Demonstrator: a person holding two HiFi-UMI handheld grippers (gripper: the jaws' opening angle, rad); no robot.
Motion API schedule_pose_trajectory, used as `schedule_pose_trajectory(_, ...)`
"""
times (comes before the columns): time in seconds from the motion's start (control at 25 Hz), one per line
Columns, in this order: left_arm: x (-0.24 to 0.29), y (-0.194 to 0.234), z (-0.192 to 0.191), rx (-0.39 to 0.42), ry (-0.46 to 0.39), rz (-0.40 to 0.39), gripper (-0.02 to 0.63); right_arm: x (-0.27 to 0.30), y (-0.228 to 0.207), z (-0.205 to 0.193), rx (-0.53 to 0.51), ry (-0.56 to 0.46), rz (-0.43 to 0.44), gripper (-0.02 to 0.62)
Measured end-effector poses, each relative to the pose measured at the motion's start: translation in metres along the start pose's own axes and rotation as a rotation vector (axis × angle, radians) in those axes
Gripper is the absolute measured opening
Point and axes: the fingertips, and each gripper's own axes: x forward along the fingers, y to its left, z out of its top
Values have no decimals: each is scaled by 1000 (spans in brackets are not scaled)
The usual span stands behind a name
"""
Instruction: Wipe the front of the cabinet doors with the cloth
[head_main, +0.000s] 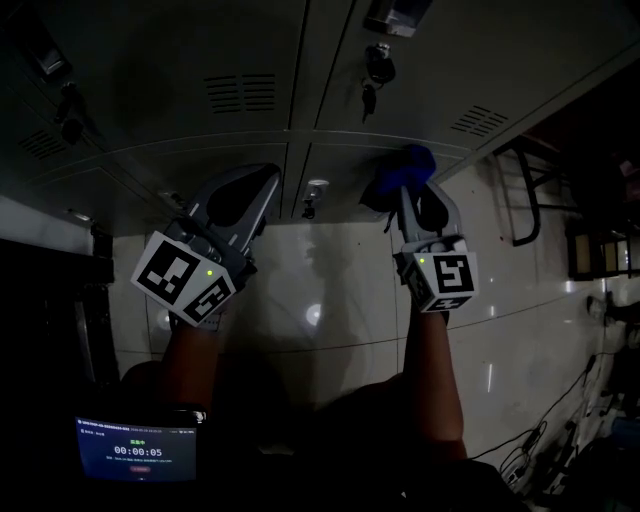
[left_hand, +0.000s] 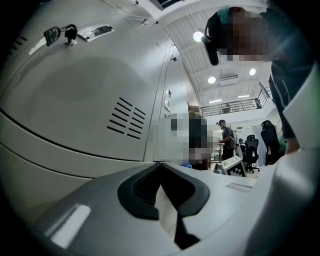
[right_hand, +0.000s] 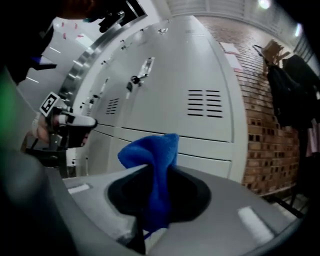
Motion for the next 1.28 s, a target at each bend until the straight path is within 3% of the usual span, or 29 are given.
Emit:
schedule_pose_trajectory(0.16,2,-3,-3,10,10,-8,6,11,58,12,-23,-9,164,75)
schedule_pose_trajectory(0.68,-9,6,-3,38,30,14,5,49,157,-6,2,17,390,75)
schedule_pose_trajectory(1.0,-7,7,-3,29,26,8,6,62,131,-40,66,109,298,75)
schedule_pose_trajectory(1.28,-4,4,-1,23,13,2,5,60,83,-54,212,114,183,75)
